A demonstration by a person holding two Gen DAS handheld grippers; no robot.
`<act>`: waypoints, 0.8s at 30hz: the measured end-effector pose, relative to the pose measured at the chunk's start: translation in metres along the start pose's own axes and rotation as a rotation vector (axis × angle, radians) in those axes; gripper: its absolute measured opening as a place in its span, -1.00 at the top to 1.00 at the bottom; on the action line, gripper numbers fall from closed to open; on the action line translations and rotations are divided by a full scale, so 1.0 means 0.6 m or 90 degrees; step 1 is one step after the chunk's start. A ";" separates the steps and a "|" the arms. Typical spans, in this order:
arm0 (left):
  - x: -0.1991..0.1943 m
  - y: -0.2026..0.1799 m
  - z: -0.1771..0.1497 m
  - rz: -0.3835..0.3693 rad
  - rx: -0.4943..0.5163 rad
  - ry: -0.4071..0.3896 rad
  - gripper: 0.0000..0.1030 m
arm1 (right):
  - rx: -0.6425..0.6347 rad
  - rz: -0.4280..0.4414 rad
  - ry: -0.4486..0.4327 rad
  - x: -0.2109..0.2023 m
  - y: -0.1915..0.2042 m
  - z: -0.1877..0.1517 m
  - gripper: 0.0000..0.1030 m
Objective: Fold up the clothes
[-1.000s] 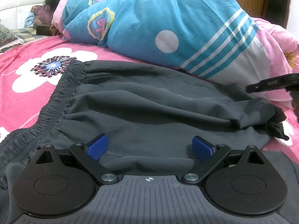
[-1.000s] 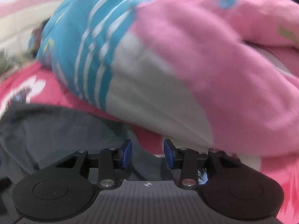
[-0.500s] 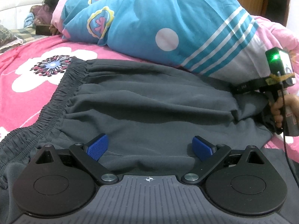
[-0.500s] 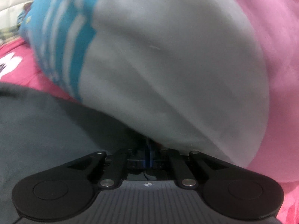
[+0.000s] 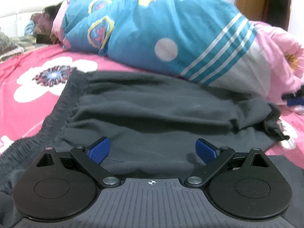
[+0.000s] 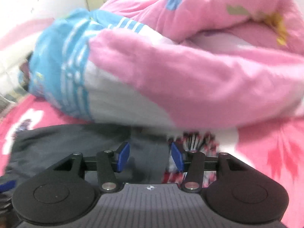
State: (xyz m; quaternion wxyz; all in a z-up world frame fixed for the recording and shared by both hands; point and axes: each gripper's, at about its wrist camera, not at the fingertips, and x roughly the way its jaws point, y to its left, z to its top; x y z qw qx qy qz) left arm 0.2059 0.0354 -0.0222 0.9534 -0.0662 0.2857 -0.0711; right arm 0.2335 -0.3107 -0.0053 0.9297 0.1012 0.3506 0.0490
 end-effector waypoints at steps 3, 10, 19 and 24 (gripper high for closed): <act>-0.024 -0.014 0.004 -0.032 0.017 -0.023 -0.90 | -0.016 0.016 0.015 -0.031 0.011 -0.043 0.00; -0.043 -0.081 -0.016 -0.113 0.103 -0.048 -0.78 | -0.105 0.003 0.032 -0.022 0.033 -0.100 0.08; -0.031 -0.122 -0.031 -0.157 0.158 -0.024 -0.20 | -0.126 -0.009 0.037 0.026 0.033 -0.111 0.88; -0.040 -0.141 -0.029 -0.173 0.197 -0.028 -0.21 | 0.030 0.064 -0.011 0.001 -0.027 -0.095 0.96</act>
